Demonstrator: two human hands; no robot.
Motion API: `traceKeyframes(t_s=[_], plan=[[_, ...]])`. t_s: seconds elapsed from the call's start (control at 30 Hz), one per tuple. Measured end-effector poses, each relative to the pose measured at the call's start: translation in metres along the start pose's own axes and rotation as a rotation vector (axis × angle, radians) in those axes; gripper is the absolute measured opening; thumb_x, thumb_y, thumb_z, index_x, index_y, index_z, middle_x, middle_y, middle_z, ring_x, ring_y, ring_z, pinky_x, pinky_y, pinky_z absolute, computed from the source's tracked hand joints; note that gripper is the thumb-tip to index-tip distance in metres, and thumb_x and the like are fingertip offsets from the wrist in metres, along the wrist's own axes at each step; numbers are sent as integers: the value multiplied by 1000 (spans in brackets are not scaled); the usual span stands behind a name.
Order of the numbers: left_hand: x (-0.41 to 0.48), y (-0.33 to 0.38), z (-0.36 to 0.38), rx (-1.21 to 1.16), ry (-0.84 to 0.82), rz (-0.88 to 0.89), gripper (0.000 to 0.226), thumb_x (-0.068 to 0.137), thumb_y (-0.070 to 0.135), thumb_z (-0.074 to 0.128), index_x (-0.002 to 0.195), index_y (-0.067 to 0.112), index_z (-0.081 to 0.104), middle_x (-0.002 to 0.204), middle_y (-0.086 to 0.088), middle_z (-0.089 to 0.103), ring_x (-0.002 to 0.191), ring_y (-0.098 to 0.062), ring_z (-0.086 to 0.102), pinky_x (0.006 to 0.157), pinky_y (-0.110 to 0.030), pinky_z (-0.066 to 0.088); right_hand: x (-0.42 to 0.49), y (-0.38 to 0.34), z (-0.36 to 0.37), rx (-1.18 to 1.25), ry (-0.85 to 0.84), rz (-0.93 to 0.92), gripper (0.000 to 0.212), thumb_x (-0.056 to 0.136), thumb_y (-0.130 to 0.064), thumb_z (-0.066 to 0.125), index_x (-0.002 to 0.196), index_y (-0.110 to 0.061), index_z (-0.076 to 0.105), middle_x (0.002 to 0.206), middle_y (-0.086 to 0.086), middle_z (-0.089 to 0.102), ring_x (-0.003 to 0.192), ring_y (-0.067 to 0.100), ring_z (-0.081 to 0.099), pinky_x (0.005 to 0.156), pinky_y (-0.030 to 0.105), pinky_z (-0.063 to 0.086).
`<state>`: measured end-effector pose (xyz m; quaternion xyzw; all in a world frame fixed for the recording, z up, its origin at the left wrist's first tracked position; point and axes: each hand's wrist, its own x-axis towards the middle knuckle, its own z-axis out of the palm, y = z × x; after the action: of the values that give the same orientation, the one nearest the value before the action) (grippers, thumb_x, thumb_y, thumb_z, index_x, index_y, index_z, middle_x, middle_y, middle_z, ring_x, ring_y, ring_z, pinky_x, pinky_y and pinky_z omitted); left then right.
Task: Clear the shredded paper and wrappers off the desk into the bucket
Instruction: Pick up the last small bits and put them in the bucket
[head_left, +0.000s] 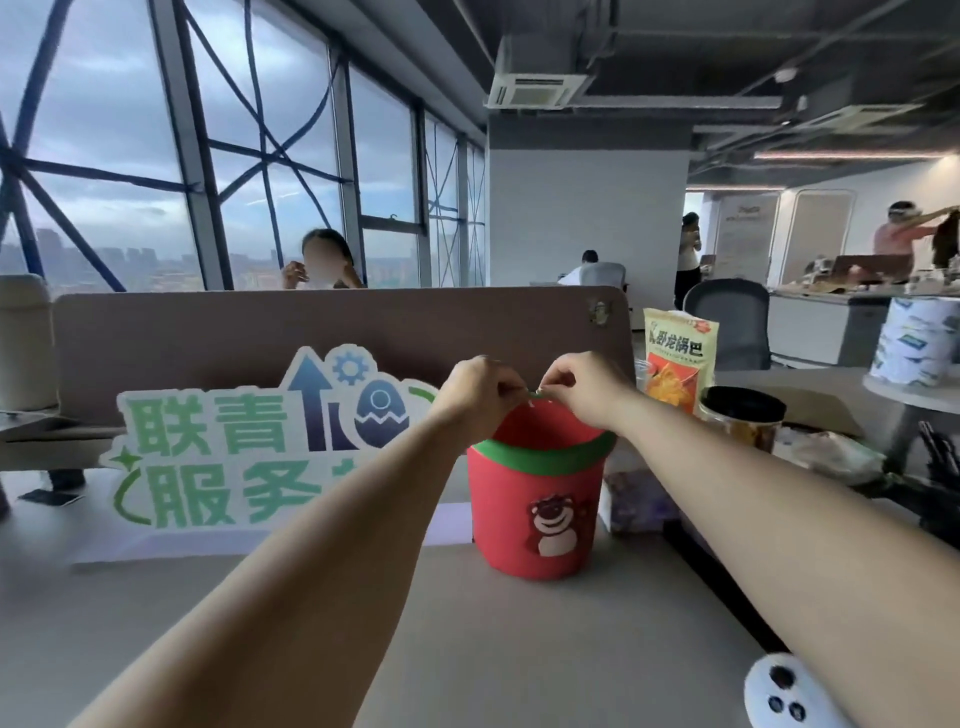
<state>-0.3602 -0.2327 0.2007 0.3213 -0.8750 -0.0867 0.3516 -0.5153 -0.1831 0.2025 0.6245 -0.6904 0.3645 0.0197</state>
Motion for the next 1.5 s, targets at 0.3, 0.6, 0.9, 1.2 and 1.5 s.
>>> traceKeyframes(t_s=[0.3, 0.6, 0.9, 1.2, 1.5], plan=[[17, -9, 19, 149, -119, -9, 24, 86, 21, 47, 91, 21, 71, 99, -6, 69, 90, -28, 62, 79, -39, 53, 9, 17, 3, -59, -78, -3, 18, 90, -21, 54, 93, -13, 70, 103, 8, 69, 97, 23, 61, 78, 26, 41], [-34, 14, -30, 139, -114, -8, 27, 91, 16, 45, 104, 13, 69, 107, -8, 67, 97, -27, 61, 84, -35, 51, -28, -26, -17, -8, -33, -19, 19, 90, -19, 53, 101, -17, 68, 111, 2, 68, 105, 21, 59, 89, 28, 43], [-180, -11, -106, 188, -65, -142, 24, 92, 26, 52, 112, 21, 65, 128, 0, 60, 113, -19, 56, 96, -30, 44, -128, -107, 29, 190, -116, -118, 18, 87, -14, 55, 99, -9, 67, 104, 9, 69, 98, 24, 61, 86, 33, 47], [-371, -84, -139, 289, -65, -560, 29, 79, 24, 70, 107, 19, 68, 116, -9, 60, 109, -28, 55, 100, -33, 41, -235, -133, 138, 219, -429, -103, 31, 86, -13, 60, 117, -10, 60, 119, 11, 63, 109, 22, 59, 96, 28, 42], [-429, -107, -119, 236, 47, -750, 32, 80, 28, 69, 107, 12, 68, 110, -14, 62, 104, -30, 58, 96, -29, 42, -258, -155, 204, 51, -405, -119, 35, 87, -23, 59, 118, -8, 60, 121, 18, 56, 116, 34, 49, 100, 30, 35]])
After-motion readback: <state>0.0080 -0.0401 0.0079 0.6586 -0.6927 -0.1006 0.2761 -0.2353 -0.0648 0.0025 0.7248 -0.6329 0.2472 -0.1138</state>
